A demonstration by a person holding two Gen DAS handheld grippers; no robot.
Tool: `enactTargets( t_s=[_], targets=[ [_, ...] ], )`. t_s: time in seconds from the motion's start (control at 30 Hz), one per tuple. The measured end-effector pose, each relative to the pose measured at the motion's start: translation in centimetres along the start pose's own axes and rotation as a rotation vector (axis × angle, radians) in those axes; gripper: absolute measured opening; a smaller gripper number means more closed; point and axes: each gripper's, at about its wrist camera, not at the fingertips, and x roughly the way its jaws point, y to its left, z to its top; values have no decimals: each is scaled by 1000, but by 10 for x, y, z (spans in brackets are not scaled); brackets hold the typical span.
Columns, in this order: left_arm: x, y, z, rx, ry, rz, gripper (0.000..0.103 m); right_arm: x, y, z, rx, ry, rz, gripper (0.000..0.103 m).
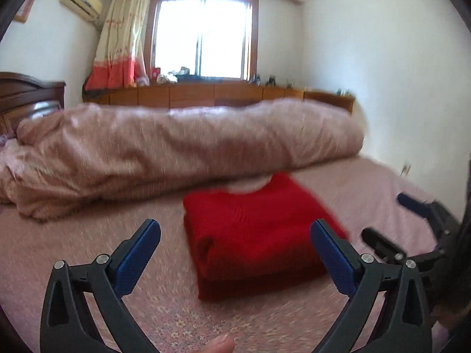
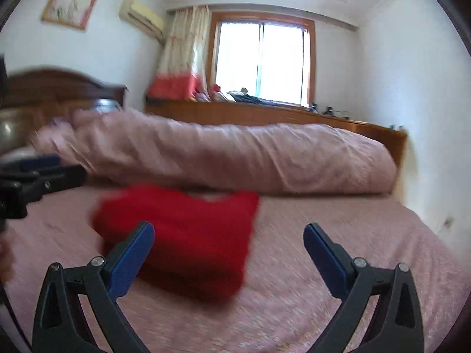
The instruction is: Fold small clothes
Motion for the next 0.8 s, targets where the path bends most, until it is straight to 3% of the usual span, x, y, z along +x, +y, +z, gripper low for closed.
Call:
enactTargets(
  t_s=[0.13, 0.2, 0.23, 0.4, 0.8],
  targets=[
    [45, 8, -44, -8, 93, 9, 99, 26, -9, -27, 66, 63, -31, 103],
    [65, 12, -51, -20, 198, -3, 99, 30, -12, -28, 75, 85, -22, 103],
    [70, 15, -51, -39, 213, -10, 99, 30, -12, -29, 78, 80, -18, 103],
    [67, 20, -50, -64, 187, -55, 99, 31, -13, -31, 87, 82, 30, 103],
    [63, 14, -49, -46, 177, -41, 99, 41, -7, -34, 81, 125, 44, 103]
  ],
)
